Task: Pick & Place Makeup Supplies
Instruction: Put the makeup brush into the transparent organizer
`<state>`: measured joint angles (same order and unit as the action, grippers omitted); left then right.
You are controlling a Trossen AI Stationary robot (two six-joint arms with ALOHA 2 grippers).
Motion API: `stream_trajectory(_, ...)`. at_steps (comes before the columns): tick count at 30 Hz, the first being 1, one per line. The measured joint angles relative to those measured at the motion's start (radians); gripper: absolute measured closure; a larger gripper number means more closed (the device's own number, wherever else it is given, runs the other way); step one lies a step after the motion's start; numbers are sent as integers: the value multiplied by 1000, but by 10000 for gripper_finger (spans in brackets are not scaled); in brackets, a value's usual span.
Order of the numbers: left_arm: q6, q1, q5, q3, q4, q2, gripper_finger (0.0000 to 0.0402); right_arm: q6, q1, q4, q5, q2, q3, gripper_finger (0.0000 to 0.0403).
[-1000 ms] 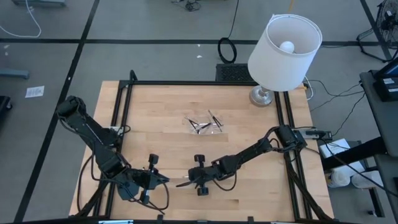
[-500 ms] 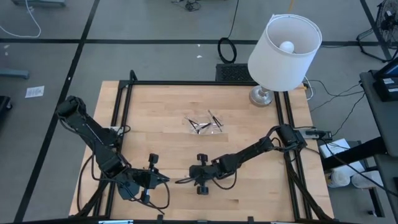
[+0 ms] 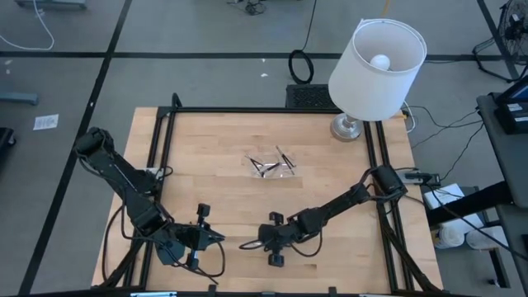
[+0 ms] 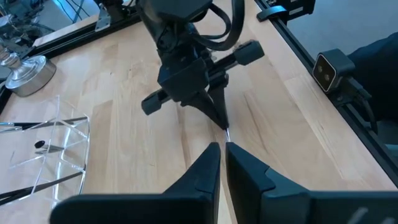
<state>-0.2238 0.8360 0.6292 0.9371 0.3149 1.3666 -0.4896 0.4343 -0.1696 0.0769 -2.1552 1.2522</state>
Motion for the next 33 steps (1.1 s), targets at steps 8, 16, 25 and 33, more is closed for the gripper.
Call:
stream_trajectory(8,-4,0,-1,0,0,0,366,-34,0,-54,-3,6,2,402)
stream_trajectory(16,-8,0,-2,0,3,0,366,15,8,-61,44,83,-9,402)
stream_trajectory(25,-11,0,-2,0,-2,0,366,61,20,-53,71,181,-12,388)
stream_trajectory(33,-11,0,-2,0,-4,0,366,60,20,-55,76,181,-12,354)
